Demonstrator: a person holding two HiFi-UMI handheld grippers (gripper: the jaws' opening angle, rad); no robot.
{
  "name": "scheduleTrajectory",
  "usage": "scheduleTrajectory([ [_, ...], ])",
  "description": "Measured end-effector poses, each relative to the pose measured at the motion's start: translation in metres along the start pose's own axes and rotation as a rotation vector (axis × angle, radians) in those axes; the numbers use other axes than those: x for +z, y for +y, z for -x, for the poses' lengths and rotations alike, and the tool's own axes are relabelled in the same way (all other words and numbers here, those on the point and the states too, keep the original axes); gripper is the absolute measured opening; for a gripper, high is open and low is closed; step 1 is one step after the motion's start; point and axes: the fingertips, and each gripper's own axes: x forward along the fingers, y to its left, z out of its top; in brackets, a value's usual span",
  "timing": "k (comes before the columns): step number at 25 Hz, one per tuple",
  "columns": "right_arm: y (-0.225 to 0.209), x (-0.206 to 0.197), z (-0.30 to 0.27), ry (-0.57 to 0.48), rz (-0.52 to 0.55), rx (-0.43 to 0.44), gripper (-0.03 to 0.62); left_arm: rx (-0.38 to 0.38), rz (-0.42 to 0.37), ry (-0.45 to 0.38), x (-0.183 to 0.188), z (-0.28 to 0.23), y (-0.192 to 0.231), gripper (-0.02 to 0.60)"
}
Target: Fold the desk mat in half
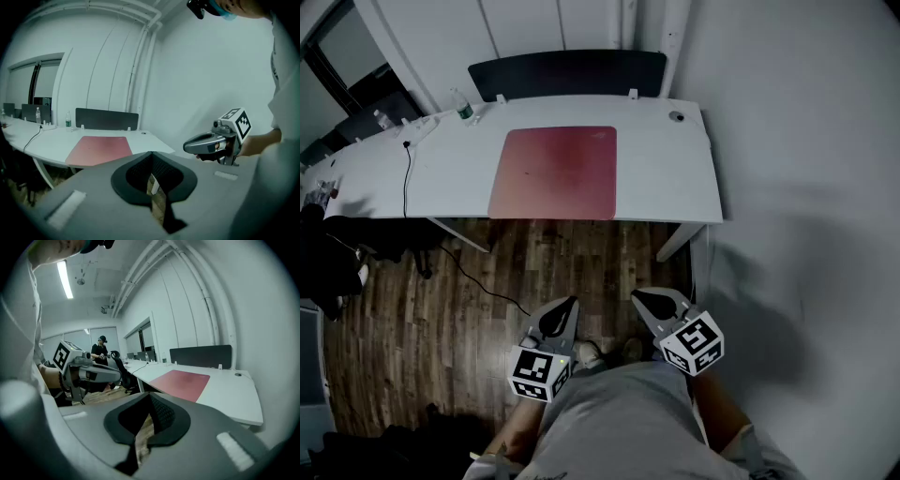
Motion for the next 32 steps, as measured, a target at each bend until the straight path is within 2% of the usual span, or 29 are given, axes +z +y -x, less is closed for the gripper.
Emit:
scheduleTrajectory([
  [10, 0.018, 0.007, -0.013, -0.021, -0.006, -0.061, 0.006, -0.066, -0.022, -0.002, -0.005, 0.012, 0.010, 0.019],
  [17, 0.019, 0.004, -0.017, -0.021, -0.022, -0.146, 0.008, -0.103, -0.013, 0.009, -0.015, 0.016, 0.016, 0.018],
  [23, 0.008, 0.006, -0.026, -0.027, -0.047, -0.133, 0.008, -0.100, -0.001, 0.033, -0.019, 0.004, 0.022, 0.019],
  [32, -0.051, 0.024, -0.061, -0.039, -0.024, -0.083, 0.008, -0.033, -0.001, 0.045, -0.005, -0.045, 0.054, 0.018],
])
